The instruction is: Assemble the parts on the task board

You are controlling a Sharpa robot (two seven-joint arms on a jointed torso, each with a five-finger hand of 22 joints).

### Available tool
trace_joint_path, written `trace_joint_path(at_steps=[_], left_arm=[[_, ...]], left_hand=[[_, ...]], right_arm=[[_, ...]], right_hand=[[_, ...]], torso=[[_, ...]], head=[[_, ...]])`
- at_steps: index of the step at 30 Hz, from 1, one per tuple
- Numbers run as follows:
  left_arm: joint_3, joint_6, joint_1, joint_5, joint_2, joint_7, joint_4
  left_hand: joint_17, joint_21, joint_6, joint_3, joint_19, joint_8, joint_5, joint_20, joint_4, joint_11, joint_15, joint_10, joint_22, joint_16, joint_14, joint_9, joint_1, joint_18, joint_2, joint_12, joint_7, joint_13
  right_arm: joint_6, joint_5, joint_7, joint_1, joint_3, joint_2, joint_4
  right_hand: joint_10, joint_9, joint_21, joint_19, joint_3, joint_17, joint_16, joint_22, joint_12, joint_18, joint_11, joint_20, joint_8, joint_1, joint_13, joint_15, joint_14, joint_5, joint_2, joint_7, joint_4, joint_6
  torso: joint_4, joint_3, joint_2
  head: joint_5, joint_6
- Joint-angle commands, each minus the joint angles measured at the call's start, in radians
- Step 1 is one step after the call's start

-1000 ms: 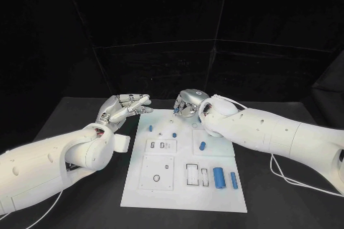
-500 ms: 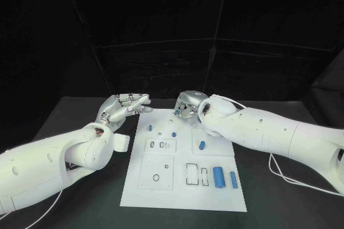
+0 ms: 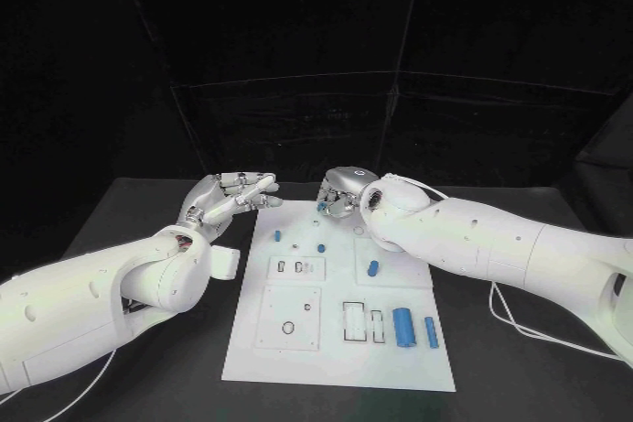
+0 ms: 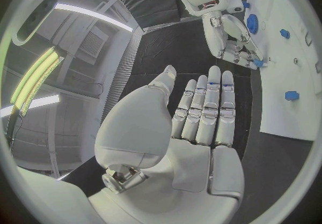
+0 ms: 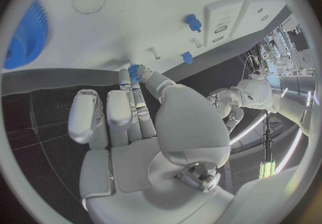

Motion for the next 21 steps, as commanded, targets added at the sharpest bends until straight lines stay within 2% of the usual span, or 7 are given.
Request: trace_joint_path(at_steps=[1,12,21], left_arm=[[0.001,0.010,0.002,-0.005,0.001,0.005,0.001],[0.001,0.010,0.003,-0.005,0.001,0.005,0.001],[0.001,0.010,0.004,-0.005,0.000,0.003,0.000]], left_hand=[[0.001,-0.006,0.004,-0.001,0.003,-0.007,0.004,0.004,-0.004,0.006,0.006,0.000,-0.001,-0.003,-0.002,-0.001,-0.009,0.014,0.000,-0.004,0.005,-0.002],[0.001,-0.006,0.004,-0.001,0.003,-0.007,0.004,0.004,-0.004,0.006,0.006,0.000,-0.001,-0.003,-0.002,-0.001,-0.009,0.014,0.000,-0.004,0.005,-0.002],[0.001,-0.007,0.004,-0.002,0.003,-0.008,0.004,0.005,-0.005,0.006,0.006,0.000,-0.001,-0.004,-0.003,-0.001,-0.009,0.014,0.001,-0.004,0.005,-0.002]], right_arm=[[0.006,-0.008,-0.010,0.000,-0.001,0.007,-0.007],[0.033,-0.032,-0.043,0.000,-0.001,0.025,-0.030],[0.032,-0.041,-0.046,0.000,-0.001,0.030,-0.034]], right_hand=[[-0.008,0.001,0.004,0.003,-0.002,0.001,0.003,0.000,-0.007,-0.017,0.004,0.001,0.005,-0.003,-0.002,-0.002,0.021,-0.006,-0.007,0.003,0.008,0.000],[-0.024,-0.002,0.004,-0.001,-0.001,-0.001,0.007,-0.001,-0.019,-0.017,0.011,0.006,-0.004,-0.004,-0.005,0.003,0.018,-0.009,-0.020,0.010,0.025,-0.015],[-0.061,-0.009,0.001,-0.010,0.001,-0.013,0.006,-0.010,-0.035,-0.015,0.026,0.016,-0.009,-0.002,-0.012,0.016,0.012,-0.013,-0.044,0.026,0.046,-0.053]], torso=[[0.0002,-0.0009,0.000],[0.0000,0.0001,0.001],[-0.0005,-0.0007,0.002]], head=[[-0.001,-0.002],[-0.001,-0.002],[-0.001,0.000]])
